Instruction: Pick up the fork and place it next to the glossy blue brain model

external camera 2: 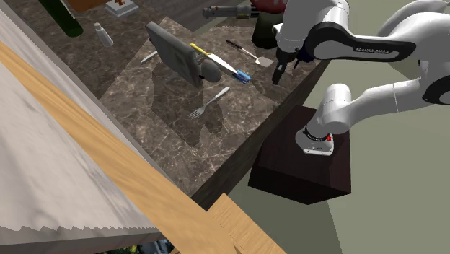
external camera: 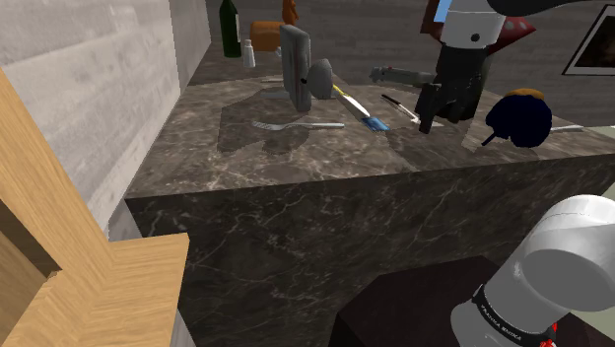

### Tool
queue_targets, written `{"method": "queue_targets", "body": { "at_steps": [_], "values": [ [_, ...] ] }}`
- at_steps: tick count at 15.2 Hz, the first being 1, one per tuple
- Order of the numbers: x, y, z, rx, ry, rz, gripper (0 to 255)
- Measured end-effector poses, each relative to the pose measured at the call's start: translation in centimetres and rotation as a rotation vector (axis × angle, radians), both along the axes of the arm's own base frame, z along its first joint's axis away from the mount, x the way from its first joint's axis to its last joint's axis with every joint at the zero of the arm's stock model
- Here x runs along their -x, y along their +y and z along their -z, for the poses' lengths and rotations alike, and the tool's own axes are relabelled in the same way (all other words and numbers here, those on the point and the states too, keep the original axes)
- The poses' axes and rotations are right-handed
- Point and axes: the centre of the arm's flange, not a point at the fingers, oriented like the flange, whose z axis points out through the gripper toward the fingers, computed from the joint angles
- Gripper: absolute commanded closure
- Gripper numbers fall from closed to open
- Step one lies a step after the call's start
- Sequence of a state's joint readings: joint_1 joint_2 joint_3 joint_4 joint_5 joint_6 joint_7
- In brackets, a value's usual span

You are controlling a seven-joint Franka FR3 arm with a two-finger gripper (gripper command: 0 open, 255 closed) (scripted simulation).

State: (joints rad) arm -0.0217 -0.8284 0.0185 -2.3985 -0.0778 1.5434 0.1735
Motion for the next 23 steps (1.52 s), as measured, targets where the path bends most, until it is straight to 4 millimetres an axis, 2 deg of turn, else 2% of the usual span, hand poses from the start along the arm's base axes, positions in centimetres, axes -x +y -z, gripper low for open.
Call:
{"method": "queue_targets", "body": {
  "at_steps": [1,3,6,13,21,23],
  "values": [
    [0.0,0.0,0.0,0.000,0.000,0.000,0],
    [-1.4,0.3,0.1,-0.006,0.000,-0.045,0],
    [-4.9,0.9,0.4,-0.018,-0.001,-0.149,0],
    [-13.0,4.4,0.6,-0.050,-0.005,-0.411,0],
    [-20.5,10.6,0.8,-0.086,-0.008,-0.712,0],
    [-22.1,12.9,0.3,-0.094,-0.015,-0.787,0]
  ]
}}
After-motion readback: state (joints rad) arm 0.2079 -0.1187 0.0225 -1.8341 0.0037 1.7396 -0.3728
